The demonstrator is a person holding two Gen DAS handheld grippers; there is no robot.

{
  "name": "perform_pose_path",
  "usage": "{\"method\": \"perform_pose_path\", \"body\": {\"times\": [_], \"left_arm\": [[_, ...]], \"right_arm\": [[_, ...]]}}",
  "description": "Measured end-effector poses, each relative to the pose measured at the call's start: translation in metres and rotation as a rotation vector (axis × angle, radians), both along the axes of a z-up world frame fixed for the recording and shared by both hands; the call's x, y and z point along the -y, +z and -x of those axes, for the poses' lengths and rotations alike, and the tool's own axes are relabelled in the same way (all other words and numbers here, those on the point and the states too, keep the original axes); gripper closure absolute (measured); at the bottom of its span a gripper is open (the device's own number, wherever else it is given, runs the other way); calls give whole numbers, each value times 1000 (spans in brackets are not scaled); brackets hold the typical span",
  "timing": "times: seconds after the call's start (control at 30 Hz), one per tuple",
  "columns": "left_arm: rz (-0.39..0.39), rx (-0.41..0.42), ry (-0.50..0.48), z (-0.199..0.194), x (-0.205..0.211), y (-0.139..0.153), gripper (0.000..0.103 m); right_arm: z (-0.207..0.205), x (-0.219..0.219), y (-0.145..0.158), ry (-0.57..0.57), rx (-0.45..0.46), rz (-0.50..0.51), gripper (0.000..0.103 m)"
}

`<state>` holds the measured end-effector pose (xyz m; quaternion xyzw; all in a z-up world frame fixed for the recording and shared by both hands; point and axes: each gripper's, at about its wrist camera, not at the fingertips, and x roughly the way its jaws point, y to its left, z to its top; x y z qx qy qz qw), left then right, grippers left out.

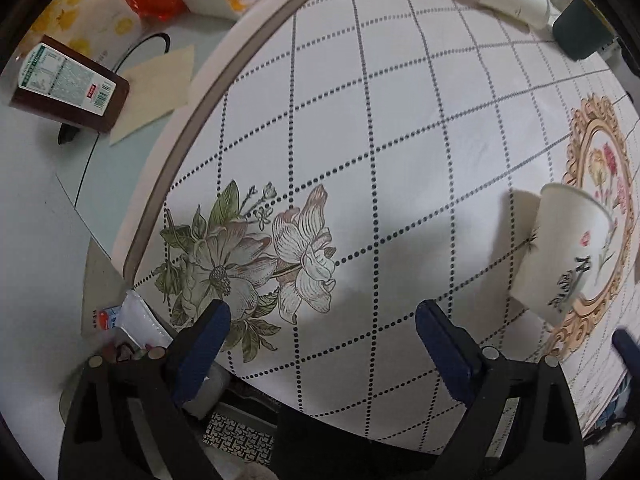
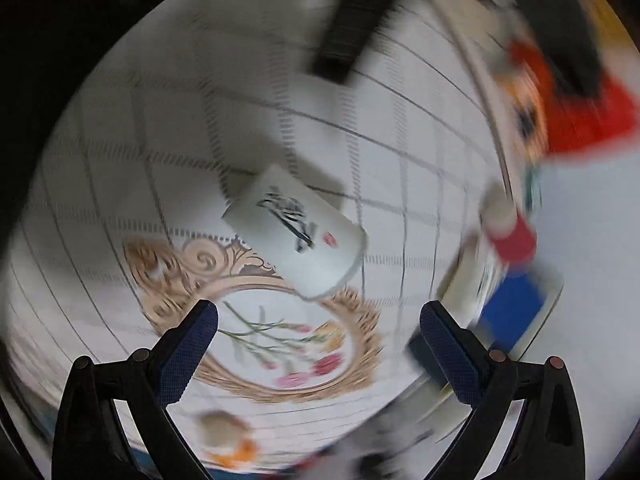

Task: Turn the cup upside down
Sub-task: 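Grasp the white paper cup with the right gripper while the left gripper releases it, then rotate the held white paper cup with the right gripper, turning its rim toward the table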

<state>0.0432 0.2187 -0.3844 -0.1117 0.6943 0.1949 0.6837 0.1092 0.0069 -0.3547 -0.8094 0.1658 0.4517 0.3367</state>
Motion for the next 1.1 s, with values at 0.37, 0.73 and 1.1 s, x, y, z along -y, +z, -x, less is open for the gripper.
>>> {"method": "perform_pose_path", "body": {"times": [0.37,0.73,1.1], "left_arm": [[18,-40,33,56,-118,-29,8],[55,-48,3,130,-242,-62,8],[63,-44,-13,167,-302,-97,8]], "right_arm": [[-4,23,-53,638,99,249,10],[-26,4,-76,726,92,320,25],[-43,4,-89,739,84,340,36]]}}
